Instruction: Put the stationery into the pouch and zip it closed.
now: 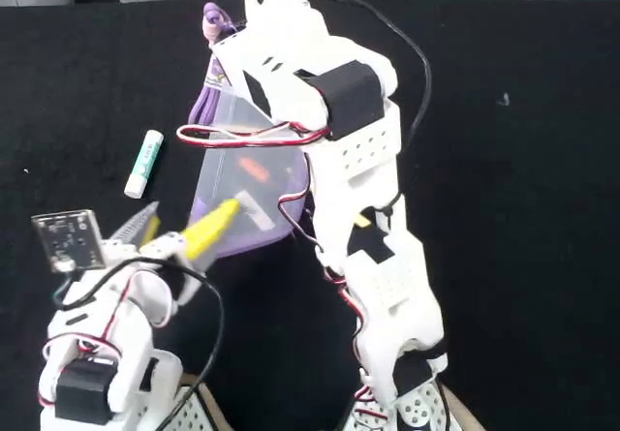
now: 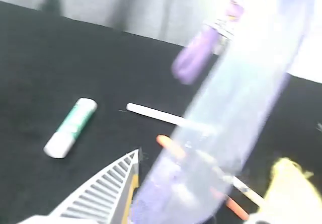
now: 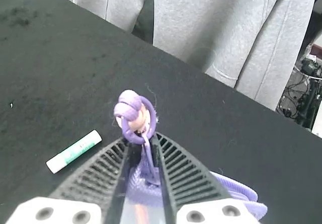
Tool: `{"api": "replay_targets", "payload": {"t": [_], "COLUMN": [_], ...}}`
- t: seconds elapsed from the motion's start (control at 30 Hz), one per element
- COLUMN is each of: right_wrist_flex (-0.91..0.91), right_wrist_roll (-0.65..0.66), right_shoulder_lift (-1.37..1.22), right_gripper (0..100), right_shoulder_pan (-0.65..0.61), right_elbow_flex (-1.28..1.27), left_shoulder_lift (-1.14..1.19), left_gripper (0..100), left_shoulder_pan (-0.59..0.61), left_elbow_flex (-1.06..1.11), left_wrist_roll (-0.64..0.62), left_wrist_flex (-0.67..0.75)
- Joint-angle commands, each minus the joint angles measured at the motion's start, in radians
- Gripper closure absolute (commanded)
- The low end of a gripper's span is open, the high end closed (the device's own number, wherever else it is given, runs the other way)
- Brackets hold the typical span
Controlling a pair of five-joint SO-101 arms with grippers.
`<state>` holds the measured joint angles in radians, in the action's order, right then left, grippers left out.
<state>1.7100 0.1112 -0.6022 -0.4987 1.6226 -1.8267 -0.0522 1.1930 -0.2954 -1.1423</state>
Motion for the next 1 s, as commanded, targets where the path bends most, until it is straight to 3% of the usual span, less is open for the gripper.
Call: {"api": "replay_targets", "payload": {"t": [0.0,0.33,0.53,0.67,0.8,0.97], "right_wrist_flex": [0.023,0.055,0.055,0.054,0.055,0.057], "right_wrist_roll": [-0.006,-0.006,-0.006,-0.006,0.008,0.087], "right_shoulder_lift": [0.087,0.177,0.174,0.173,0.179,0.179], "right_gripper": [98.8,98.8,98.8,98.7,98.7,98.7], "right_shoulder_pan": [-0.002,0.0,0.003,0.005,0.005,0.005], "right_elbow_flex": [0.047,0.038,0.038,0.038,0.038,0.038], "left_shoulder_lift": [0.002,0.003,0.003,0.003,0.003,0.003], "left_gripper": [56,56,57,67,74,69], "left_shoulder_pan": [-0.085,-0.168,-0.323,-0.369,-0.315,-0.088], "left_elbow_flex": [-0.012,0.211,0.232,0.232,0.194,-0.01], "left_wrist_roll": [-0.015,-0.015,-0.015,-0.015,0.026,0.123], "left_wrist_flex": [0.026,0.273,0.278,0.278,0.278,0.206]}}
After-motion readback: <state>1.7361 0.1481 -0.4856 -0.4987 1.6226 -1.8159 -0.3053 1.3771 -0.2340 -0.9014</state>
